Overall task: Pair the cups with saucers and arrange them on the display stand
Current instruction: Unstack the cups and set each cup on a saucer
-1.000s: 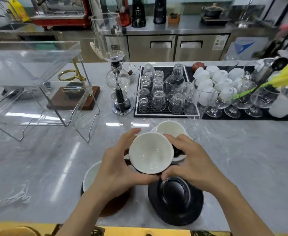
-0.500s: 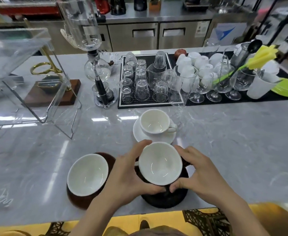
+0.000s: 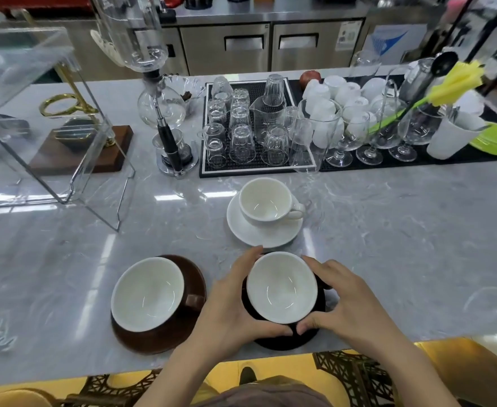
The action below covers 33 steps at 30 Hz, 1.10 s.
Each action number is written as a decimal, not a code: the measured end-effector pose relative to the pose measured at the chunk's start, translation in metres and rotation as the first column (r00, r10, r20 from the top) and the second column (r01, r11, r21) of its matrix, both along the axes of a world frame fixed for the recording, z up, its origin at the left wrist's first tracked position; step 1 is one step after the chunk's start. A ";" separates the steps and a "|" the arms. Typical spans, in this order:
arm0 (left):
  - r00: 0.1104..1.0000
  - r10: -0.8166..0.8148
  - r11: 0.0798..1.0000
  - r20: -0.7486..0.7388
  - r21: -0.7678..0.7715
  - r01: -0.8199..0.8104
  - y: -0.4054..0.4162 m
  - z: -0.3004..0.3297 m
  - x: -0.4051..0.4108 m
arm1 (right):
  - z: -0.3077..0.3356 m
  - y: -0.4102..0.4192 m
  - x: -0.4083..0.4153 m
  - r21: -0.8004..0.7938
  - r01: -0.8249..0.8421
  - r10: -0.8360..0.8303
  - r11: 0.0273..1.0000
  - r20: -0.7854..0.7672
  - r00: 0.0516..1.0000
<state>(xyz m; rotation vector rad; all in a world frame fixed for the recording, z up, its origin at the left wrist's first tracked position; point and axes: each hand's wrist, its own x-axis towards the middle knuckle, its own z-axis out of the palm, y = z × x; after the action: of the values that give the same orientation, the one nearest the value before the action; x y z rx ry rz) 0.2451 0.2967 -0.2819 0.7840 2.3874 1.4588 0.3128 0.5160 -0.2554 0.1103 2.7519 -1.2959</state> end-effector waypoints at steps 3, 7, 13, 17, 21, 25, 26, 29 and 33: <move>1.000 0.000 1.000 0.009 -0.023 0.000 -0.001 -0.001 -0.001 | -0.002 0.000 0.001 -0.002 0.005 -0.005 1.000 -0.004 1.000; 1.000 -0.008 0.999 0.024 -0.051 0.009 -0.001 0.002 -0.002 | -0.002 0.002 -0.001 0.010 -0.004 0.004 1.000 0.000 1.000; 0.999 -0.020 0.993 0.042 -0.118 0.025 -0.004 -0.001 -0.003 | -0.008 0.001 0.003 0.005 0.008 -0.008 1.000 0.006 1.000; 0.999 -0.015 0.994 0.045 -0.104 0.020 -0.006 -0.004 -0.002 | -0.015 0.000 0.005 -0.012 0.037 -0.037 0.999 -0.024 0.999; 0.995 -0.012 0.997 0.103 -0.080 0.020 -0.007 -0.004 -0.002 | -0.019 -0.002 0.006 -0.022 0.051 -0.052 0.998 -0.043 0.998; 0.993 -0.009 0.997 0.122 -0.078 0.019 -0.006 -0.005 -0.001 | -0.022 -0.002 0.007 -0.030 0.061 -0.062 0.998 -0.039 0.997; 0.992 -0.004 0.996 0.123 -0.083 0.014 -0.007 -0.005 -0.001 | -0.022 -0.002 0.007 -0.031 0.060 -0.061 0.998 -0.039 0.997; 0.993 0.008 0.996 0.122 -0.095 0.003 -0.007 -0.006 0.000 | -0.022 -0.002 0.007 -0.037 0.058 -0.059 0.998 -0.042 0.997; 0.991 0.004 0.995 0.131 -0.097 0.009 -0.007 -0.007 0.002 | -0.023 -0.002 0.008 -0.054 0.061 -0.064 0.997 -0.046 0.997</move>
<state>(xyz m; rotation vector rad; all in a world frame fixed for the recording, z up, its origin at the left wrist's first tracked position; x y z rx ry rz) 0.2467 0.2895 -0.2892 0.6473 2.3376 1.3383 0.3204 0.5138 -0.2785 0.1645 2.7725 -1.4040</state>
